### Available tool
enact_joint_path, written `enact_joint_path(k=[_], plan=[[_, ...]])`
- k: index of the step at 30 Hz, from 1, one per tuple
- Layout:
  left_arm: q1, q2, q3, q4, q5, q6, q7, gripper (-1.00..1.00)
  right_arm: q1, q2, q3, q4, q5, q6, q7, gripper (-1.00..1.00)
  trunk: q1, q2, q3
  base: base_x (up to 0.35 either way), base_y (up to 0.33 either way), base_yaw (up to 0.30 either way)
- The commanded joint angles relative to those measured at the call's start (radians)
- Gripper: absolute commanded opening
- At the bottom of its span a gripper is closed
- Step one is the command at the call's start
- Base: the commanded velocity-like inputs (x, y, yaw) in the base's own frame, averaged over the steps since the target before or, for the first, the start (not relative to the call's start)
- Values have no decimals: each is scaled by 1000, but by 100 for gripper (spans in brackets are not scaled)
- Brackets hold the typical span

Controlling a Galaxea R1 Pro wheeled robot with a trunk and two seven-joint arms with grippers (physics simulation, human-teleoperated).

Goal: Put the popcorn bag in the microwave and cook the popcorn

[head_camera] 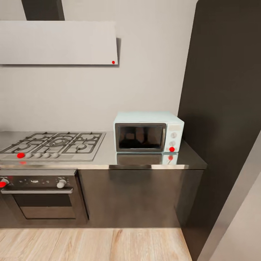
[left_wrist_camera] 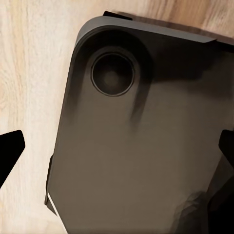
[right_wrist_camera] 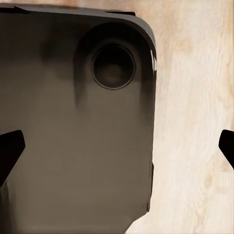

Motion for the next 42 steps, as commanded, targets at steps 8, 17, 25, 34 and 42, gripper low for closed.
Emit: enact_joint_path(k=[8, 17, 25, 34, 42], plan=[[0, 0, 1, -1, 4, -2, 2, 100, 0, -2, 3, 1, -2, -3, -2, 100, 0, 0, -1, 0, 0, 1], [0, 0, 1, -1, 4, -2, 1, 100, 0, -3, 3, 1, -1, -4, -2, 100, 0, 0, -1, 45, -168, 0], [0, 0, 0, -1, 4, -2, 1, 100, 0, 1, 3, 1, -1, -4, -2, 100, 0, 0, -1, 97, -259, 0], [0, 0, 1, -1, 4, -2, 1, 100, 0, 2, 2, 1, -2, -4, -3, 100, 0, 0, -1, 65, -149, 52], [0, 0, 1, -1, 4, -2, 1, 100, 0, -1, 1, 1, -2, -4, -2, 100, 0, 0, -1, 3, -6, 145]])
